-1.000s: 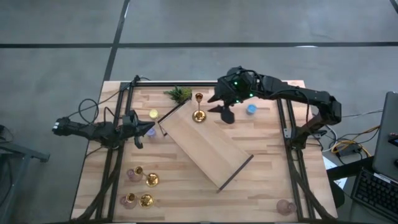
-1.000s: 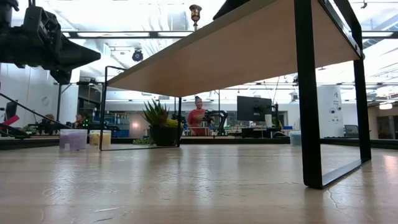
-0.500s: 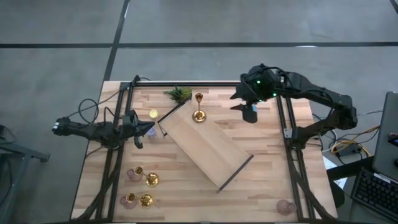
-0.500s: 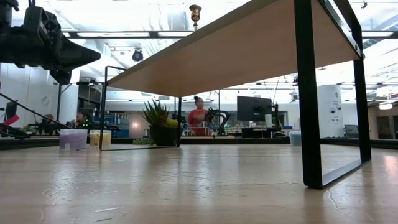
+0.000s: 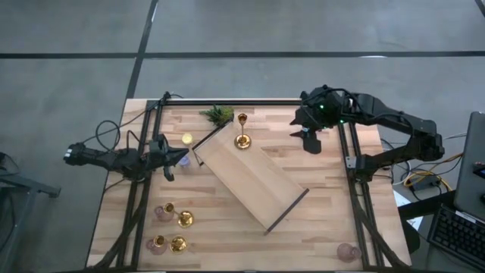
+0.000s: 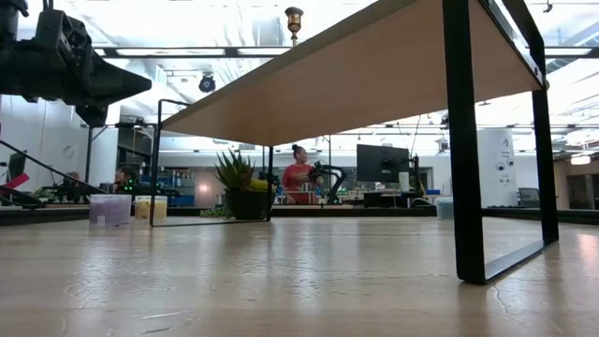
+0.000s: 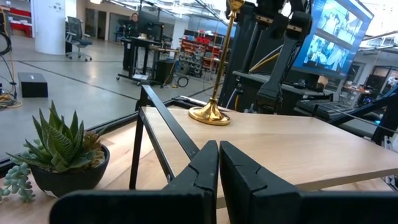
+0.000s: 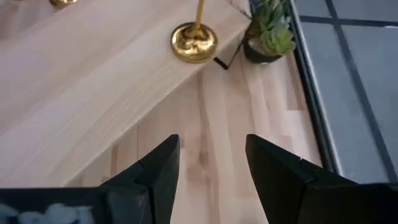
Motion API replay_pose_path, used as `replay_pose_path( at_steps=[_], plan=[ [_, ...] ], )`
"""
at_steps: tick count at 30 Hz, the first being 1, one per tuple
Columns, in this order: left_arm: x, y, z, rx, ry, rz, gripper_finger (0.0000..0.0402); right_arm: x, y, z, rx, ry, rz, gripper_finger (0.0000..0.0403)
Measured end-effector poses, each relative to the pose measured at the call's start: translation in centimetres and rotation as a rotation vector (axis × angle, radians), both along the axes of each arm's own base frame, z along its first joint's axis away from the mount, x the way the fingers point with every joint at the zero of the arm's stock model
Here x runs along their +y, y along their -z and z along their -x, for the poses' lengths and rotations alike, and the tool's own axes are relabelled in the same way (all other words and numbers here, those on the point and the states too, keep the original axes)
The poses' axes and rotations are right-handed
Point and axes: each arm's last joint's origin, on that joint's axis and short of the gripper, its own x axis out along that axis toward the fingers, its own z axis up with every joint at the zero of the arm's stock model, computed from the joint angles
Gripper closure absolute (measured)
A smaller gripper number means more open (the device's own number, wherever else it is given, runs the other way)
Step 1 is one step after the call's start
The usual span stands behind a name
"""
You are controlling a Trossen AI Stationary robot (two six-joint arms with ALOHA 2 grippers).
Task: Pick & Place candle stick holders
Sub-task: Put the top gold candle holder on the shelf aligned with the other gold candle holder
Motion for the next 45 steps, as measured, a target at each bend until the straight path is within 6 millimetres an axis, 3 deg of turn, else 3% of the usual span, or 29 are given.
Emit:
replay_pose_path(
  at_steps=[4,12,19,21,29,35,45],
  plan=[
    [0.0,0.0,0.0,0.0,0.0,0.0,0.0383,0.7,0.4,-0.1,-0.01,-0.068,-0.109,0.0239],
    [0.0,0.0,0.0,-0.001,0.0,0.0,0.0383,2.2,1.7,0.7,0.017,-0.109,-0.144,0.027],
    [0.0,0.0,0.0,0.0,0.0,0.0,0.0383,5.0,1.8,3.0,-0.212,-0.2,-0.142,0.0378],
    [0.0,0.0,0.0,0.0,0.0,0.0,0.0383,6.0,2.2,3.8,-0.299,-0.224,-0.17,0.0387],
    [0.0,0.0,0.0,0.0,0.0,0.0,0.0383,9.3,5.8,7.1,-0.477,-0.369,-0.252,0.0394],
    [0.0,0.0,0.0,0.0,0.0,0.0,0.0383,10.4,9.0,8.8,-0.626,-0.354,-0.161,0.0394],
    [0.0,0.0,0.0,0.0,0.0,0.0,0.0383,10.7,14.8,8.6,-0.884,-0.26,-0.058,0.0394]
  ],
)
